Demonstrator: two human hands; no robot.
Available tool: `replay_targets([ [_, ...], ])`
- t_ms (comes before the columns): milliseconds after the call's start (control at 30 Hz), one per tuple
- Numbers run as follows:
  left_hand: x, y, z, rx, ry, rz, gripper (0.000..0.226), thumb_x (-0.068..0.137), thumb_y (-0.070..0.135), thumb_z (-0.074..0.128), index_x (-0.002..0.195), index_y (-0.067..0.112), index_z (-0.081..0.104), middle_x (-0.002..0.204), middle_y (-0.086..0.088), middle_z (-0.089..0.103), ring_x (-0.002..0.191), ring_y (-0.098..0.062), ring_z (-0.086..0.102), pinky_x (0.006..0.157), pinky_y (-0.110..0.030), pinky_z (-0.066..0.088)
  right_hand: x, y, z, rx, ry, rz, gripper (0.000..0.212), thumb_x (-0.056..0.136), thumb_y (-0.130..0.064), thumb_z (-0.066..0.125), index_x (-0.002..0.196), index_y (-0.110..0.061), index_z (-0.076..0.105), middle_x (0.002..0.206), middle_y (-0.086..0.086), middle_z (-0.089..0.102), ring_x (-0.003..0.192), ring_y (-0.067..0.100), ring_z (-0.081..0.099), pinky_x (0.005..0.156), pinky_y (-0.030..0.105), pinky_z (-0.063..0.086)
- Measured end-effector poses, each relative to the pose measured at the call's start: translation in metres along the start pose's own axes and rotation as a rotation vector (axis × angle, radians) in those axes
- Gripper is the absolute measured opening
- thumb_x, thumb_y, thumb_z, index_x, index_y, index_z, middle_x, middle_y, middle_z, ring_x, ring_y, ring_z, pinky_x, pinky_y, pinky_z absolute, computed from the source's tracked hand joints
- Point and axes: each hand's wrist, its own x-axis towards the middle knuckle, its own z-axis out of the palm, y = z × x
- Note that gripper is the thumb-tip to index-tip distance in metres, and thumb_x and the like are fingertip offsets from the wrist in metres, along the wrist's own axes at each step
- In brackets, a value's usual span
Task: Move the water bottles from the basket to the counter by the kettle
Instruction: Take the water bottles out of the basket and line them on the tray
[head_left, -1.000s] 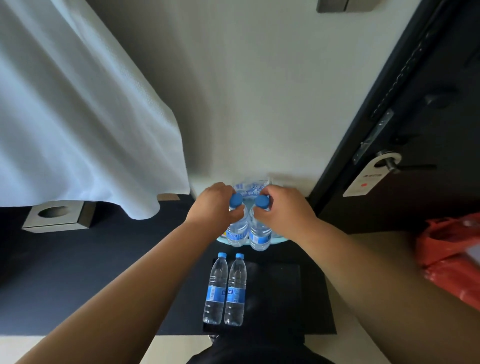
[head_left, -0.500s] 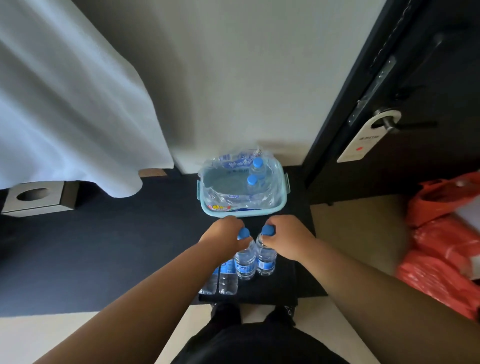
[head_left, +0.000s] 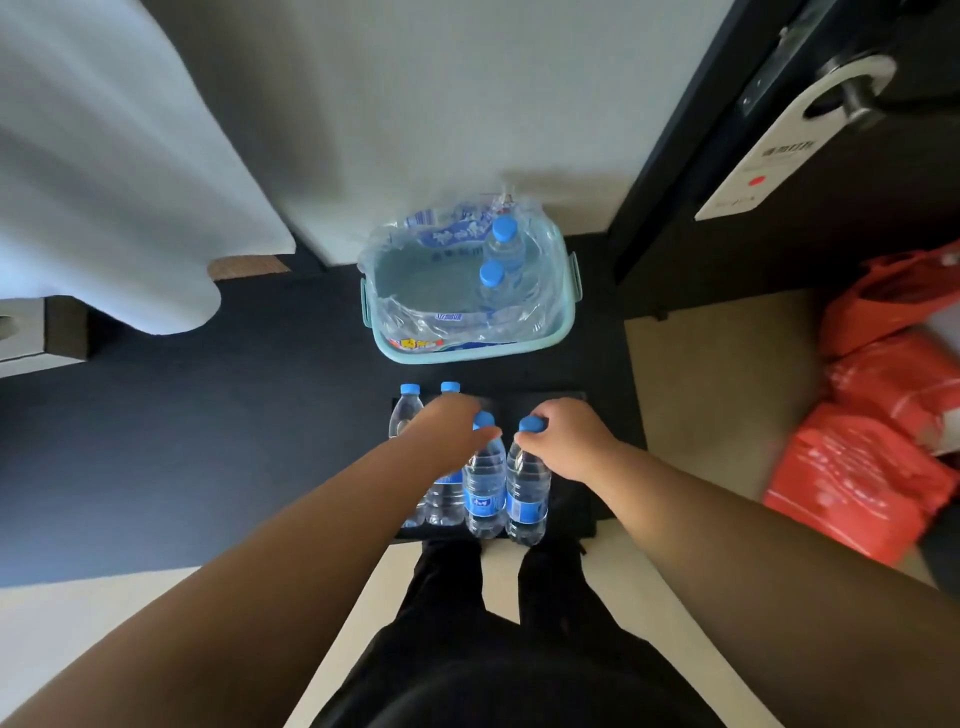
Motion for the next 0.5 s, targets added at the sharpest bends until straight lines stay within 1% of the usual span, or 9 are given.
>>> replay_targets([
  [33, 0.007, 0.000, 0.003, 0.011, 0.008, -0.005, 0.033, 0.099, 0.049, 0.056, 0.106, 0.017, 0.062, 0.113, -0.007, 0.066, 0.099, -0.025, 0.062, 0.080, -0.033, 0.040, 0.005, 0.002, 0.003, 0.010, 0.002, 0.022, 0.016, 0.084, -0.035, 0.073, 0.083, -0.019, 0.072, 0.077, 0.000, 0.071, 0.071, 0.017, 0.069, 0.065, 0.038, 0.059],
  [100, 0.023, 0.000, 0.011, 0.039, 0.021, -0.017, 0.043, 0.101, 0.050, 0.053, 0.116, 0.011, 0.063, 0.117, -0.011, 0.065, 0.106, -0.029, 0.064, 0.081, -0.035, 0.044, 0.017, 0.006, 0.009, 0.019, 0.014, 0.066, 0.017, 0.085, -0.039, 0.072, 0.083, -0.022, 0.069, 0.076, -0.003, 0.070, 0.068, 0.014, 0.068, 0.055, 0.031, 0.053],
  [167, 0.038, 0.000, 0.018, 0.077, 0.030, -0.052, 0.049, 0.102, 0.054, 0.049, 0.119, 0.010, 0.061, 0.118, -0.011, 0.064, 0.105, -0.030, 0.065, 0.078, -0.037, 0.046, 0.030, 0.008, 0.015, 0.050, 0.026, 0.115, 0.020, 0.088, -0.043, 0.070, 0.082, -0.024, 0.069, 0.074, -0.005, 0.070, 0.065, 0.013, 0.068, 0.052, 0.027, 0.048],
  [267, 0.061, -0.003, 0.030, 0.125, 0.104, -0.107, 0.052, 0.100, 0.058, 0.047, 0.117, 0.012, 0.062, 0.116, -0.009, 0.062, 0.103, -0.030, 0.064, 0.072, -0.038, 0.046, 0.054, 0.011, 0.021, 0.080, 0.065, 0.173, 0.032, 0.089, -0.049, 0.067, 0.071, -0.022, 0.068, 0.059, -0.004, 0.066, 0.056, 0.011, 0.065, 0.048, 0.025, 0.041],
  [333, 0.075, -0.003, 0.037, 0.137, 0.150, -0.129, 0.051, 0.098, 0.059, 0.047, 0.113, 0.013, 0.065, 0.113, -0.008, 0.063, 0.101, -0.030, 0.064, 0.069, -0.037, 0.044, 0.071, 0.011, 0.025, 0.125, 0.101, 0.222, 0.037, 0.088, -0.050, 0.067, 0.066, -0.020, 0.067, 0.046, -0.006, 0.062, 0.047, 0.008, 0.061, 0.050, 0.024, 0.040],
  [367, 0.081, -0.003, 0.041, 0.131, 0.159, -0.147, 0.051, 0.097, 0.059, 0.048, 0.112, 0.013, 0.066, 0.111, -0.008, 0.064, 0.100, -0.029, 0.064, 0.068, -0.037, 0.044, 0.078, 0.012, 0.028, 0.144, 0.113, 0.241, 0.038, 0.087, -0.052, 0.068, 0.067, -0.020, 0.068, 0.045, -0.007, 0.062, 0.047, 0.008, 0.062, 0.052, 0.025, 0.043],
  [400, 0.087, -0.004, 0.043, 0.120, 0.163, -0.169, 0.051, 0.096, 0.059, 0.049, 0.111, 0.014, 0.067, 0.111, -0.007, 0.064, 0.099, -0.029, 0.065, 0.068, -0.037, 0.044, 0.084, 0.013, 0.030, 0.155, 0.122, 0.261, 0.038, 0.087, -0.053, 0.068, 0.069, -0.020, 0.069, 0.045, -0.007, 0.063, 0.046, 0.010, 0.064, 0.051, 0.026, 0.045],
  [467, 0.098, -0.006, 0.048, 0.103, 0.167, -0.206, 0.051, 0.095, 0.060, 0.050, 0.110, 0.015, 0.068, 0.108, -0.005, 0.064, 0.097, -0.028, 0.065, 0.068, -0.036, 0.045, 0.093, 0.015, 0.035, 0.158, 0.127, 0.284, 0.038, 0.085, -0.056, 0.069, 0.072, -0.021, 0.070, 0.048, -0.005, 0.066, 0.042, 0.010, 0.064, 0.044, 0.024, 0.043],
  [500, 0.102, -0.007, 0.050, 0.096, 0.166, -0.218, 0.051, 0.094, 0.060, 0.051, 0.109, 0.015, 0.068, 0.105, -0.004, 0.063, 0.095, -0.028, 0.065, 0.068, -0.036, 0.046, 0.097, 0.017, 0.038, 0.145, 0.133, 0.282, 0.039, 0.084, -0.058, 0.068, 0.072, -0.021, 0.069, 0.050, -0.004, 0.066, 0.043, 0.012, 0.065, 0.043, 0.024, 0.042],
])
